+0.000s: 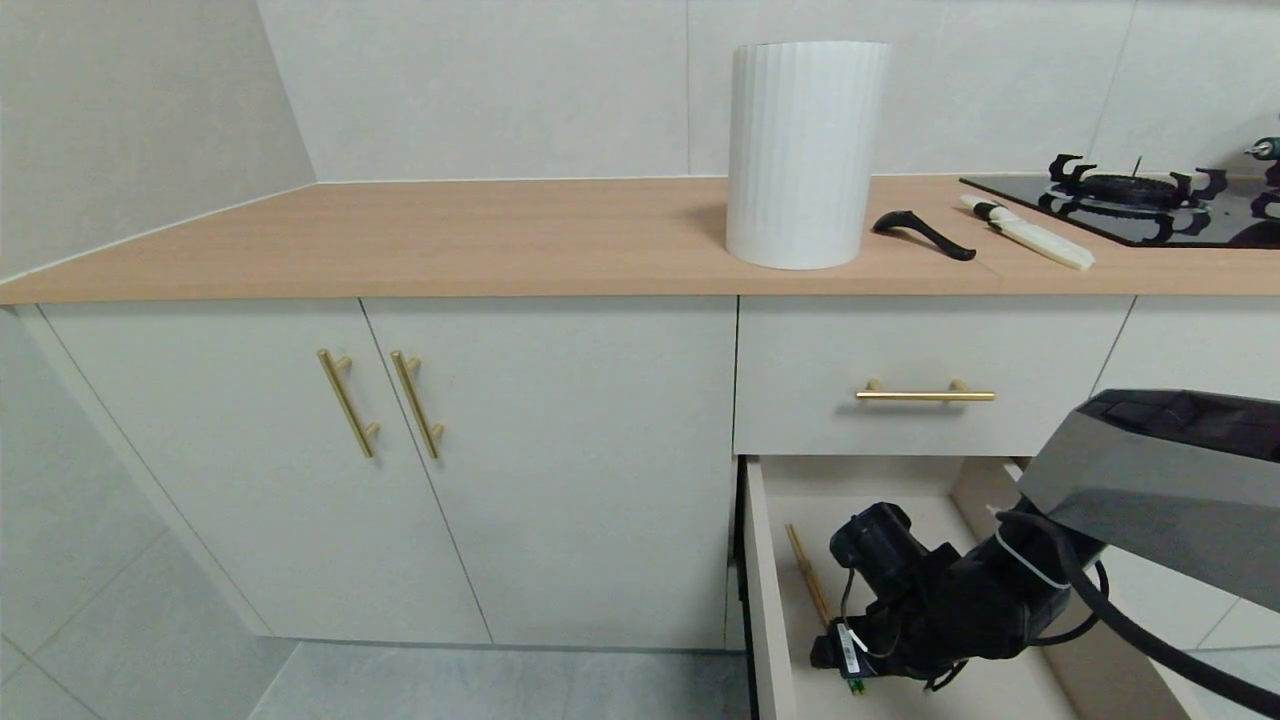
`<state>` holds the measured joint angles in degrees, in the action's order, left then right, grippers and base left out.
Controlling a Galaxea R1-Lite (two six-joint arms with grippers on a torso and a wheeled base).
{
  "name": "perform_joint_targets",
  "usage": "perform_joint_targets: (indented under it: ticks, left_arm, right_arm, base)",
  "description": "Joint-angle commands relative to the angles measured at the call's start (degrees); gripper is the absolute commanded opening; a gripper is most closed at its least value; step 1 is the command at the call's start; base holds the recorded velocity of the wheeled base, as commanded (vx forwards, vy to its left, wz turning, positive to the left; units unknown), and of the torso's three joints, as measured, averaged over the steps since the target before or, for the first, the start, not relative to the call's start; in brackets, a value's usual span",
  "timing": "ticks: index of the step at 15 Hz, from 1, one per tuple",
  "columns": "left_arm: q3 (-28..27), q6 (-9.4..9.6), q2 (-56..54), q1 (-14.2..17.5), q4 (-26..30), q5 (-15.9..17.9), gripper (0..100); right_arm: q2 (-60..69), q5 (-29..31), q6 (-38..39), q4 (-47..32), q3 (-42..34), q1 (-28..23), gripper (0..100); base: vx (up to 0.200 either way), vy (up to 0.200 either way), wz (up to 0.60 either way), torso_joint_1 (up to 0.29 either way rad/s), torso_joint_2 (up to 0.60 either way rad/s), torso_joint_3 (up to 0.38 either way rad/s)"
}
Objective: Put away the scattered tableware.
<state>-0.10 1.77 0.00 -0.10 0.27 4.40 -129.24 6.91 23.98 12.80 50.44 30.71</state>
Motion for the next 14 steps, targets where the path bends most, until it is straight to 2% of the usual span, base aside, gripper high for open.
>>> perform_joint_targets:
  ticks: [1, 2, 3, 6, 8, 11, 14]
  left_arm:
    - [0.01, -0.01, 0.09, 0.01, 0.00, -0.01, 100]
    - [0.01, -0.01, 0.09, 0.01, 0.00, -0.01, 100]
    - [0.01, -0.01, 0.09, 0.01, 0.00, -0.01, 100]
    - [0.01, -0.01, 0.09, 0.01, 0.00, -0.01, 100]
    - [0.01, -0.01, 0.09, 0.01, 0.00, -0.01, 100]
    - [0.01, -0.01, 0.09, 0.01, 0.00, -0.01, 100]
    - [0.01, -0.01, 0.09, 0.01, 0.00, -0.01, 100]
  right_arm:
    - [6.11, 0.65, -0.07, -0.41, -0.79, -1.00, 100]
    - [10.06, 0.38, -0.51, -0.85, -1.93, -1.97, 100]
    - [18.41, 0.47, -0.95, -6.74, -1.84, -2.85, 100]
    - [30.81, 0.21, -0.78, -18.16, 1.76, -4.52, 100]
    - [37.49, -0.67, -1.13, -19.57, 2.03, -6.89, 100]
    - [42.76, -0.76, -6.58, -19.66, 1.76, -11.02, 100]
    - [43.90, -0.76, -7.02, -19.39, 1.85, -12.08, 100]
  base:
    - [0.000, 0.000, 0.00, 0.000, 0.00, 0.000]
    - [0.000, 0.000, 0.00, 0.000, 0.00, 0.000]
    - [0.000, 0.000, 0.00, 0.000, 0.00, 0.000]
    - [0.000, 0.000, 0.00, 0.000, 0.00, 0.000]
    - [0.000, 0.000, 0.00, 0.000, 0.00, 0.000]
    - [0.000, 0.000, 0.00, 0.000, 0.00, 0.000]
    - [0.000, 0.000, 0.00, 0.000, 0.00, 0.000]
